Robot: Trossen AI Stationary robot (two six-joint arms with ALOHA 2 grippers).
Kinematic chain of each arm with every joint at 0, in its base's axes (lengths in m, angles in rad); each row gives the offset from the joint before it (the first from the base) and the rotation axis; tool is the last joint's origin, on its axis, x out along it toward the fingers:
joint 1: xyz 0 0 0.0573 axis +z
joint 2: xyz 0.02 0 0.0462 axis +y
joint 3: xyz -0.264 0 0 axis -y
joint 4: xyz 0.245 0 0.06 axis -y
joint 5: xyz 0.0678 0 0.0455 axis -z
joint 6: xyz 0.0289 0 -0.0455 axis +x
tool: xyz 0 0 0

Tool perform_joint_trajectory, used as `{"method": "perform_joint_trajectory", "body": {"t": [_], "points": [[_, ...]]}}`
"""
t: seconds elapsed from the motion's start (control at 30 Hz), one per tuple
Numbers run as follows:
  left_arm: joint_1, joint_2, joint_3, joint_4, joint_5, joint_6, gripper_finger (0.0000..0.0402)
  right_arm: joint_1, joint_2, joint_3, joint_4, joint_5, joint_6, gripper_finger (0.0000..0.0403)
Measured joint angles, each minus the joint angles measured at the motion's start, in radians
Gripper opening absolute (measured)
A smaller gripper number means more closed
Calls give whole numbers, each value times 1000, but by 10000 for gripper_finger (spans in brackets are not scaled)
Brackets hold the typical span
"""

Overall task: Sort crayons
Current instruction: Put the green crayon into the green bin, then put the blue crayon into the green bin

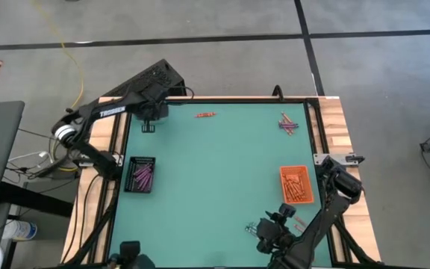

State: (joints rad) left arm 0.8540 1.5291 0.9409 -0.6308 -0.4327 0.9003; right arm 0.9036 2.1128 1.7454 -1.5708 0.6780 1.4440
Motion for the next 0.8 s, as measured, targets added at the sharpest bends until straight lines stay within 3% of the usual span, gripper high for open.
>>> {"method": "perform_joint_trajectory", "body": {"t": [0.2,0.43,0.63,0.8], "points": [[13,41,0,30,-75,4,37,24,-5,0,0,-29,49,140],[11,42,0,6,-64,-4,77,24,-20,0,10,-28,79,140],[-11,42,0,9,-119,-80,128,24,-20,0,48,-64,137,140],[-67,8,0,-14,-120,-154,140,24,-20,0,122,-84,121,140]]}}
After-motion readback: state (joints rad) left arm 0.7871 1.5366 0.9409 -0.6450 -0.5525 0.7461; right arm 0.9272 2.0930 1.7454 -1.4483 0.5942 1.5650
